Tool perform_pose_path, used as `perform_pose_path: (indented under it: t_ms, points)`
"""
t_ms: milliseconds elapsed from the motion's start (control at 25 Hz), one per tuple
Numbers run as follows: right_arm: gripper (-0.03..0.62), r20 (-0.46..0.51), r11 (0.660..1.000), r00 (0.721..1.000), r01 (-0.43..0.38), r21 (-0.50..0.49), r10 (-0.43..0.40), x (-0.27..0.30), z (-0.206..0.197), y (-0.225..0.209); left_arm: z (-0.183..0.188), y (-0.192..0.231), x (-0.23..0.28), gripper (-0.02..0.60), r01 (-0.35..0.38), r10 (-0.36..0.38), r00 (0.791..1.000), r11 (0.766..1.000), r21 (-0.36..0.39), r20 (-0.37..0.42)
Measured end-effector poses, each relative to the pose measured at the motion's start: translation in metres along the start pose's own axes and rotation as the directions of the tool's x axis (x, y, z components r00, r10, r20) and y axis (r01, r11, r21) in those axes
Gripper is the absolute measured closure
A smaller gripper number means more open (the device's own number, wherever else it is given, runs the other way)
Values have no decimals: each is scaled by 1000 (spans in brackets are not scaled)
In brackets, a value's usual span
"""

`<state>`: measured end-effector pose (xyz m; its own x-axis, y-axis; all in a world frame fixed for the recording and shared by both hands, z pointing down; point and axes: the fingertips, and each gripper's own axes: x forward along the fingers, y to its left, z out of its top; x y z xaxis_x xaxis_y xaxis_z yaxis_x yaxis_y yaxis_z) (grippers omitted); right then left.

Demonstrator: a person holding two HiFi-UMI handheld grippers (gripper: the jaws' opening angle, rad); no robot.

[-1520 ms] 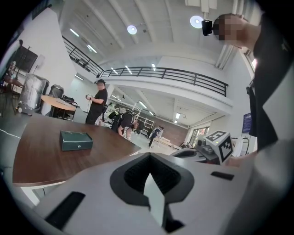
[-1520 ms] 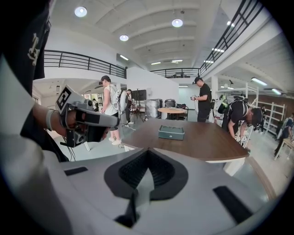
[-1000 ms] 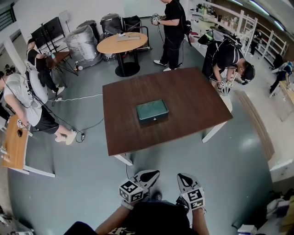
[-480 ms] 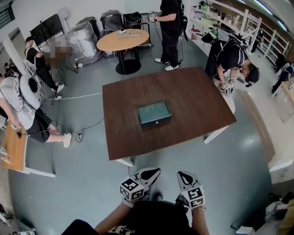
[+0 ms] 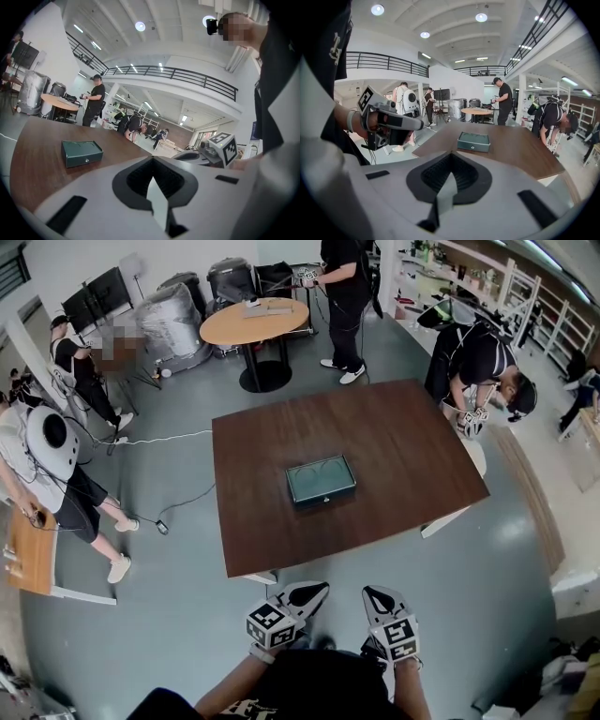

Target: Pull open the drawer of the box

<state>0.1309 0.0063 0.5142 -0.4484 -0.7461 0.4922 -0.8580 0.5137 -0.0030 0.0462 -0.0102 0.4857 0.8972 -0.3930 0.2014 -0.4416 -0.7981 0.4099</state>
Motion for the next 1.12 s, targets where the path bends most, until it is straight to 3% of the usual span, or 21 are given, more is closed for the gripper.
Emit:
perform_pose_path:
  t_ms: [480, 840, 1120]
  points:
    - [606, -28, 1000, 999, 15, -3, -15, 34, 15, -8, 19, 44, 4, 575, 10, -10, 1000, 1000, -18, 22]
    - [606, -46, 998, 999, -9, -59, 7, 94, 55, 21, 39, 114, -36, 575, -34, 36, 998, 998, -47, 51]
    - [606, -77, 992, 997, -40, -116, 31, 141, 73, 67, 46, 154, -77, 575, -28, 31, 997, 999, -45, 74]
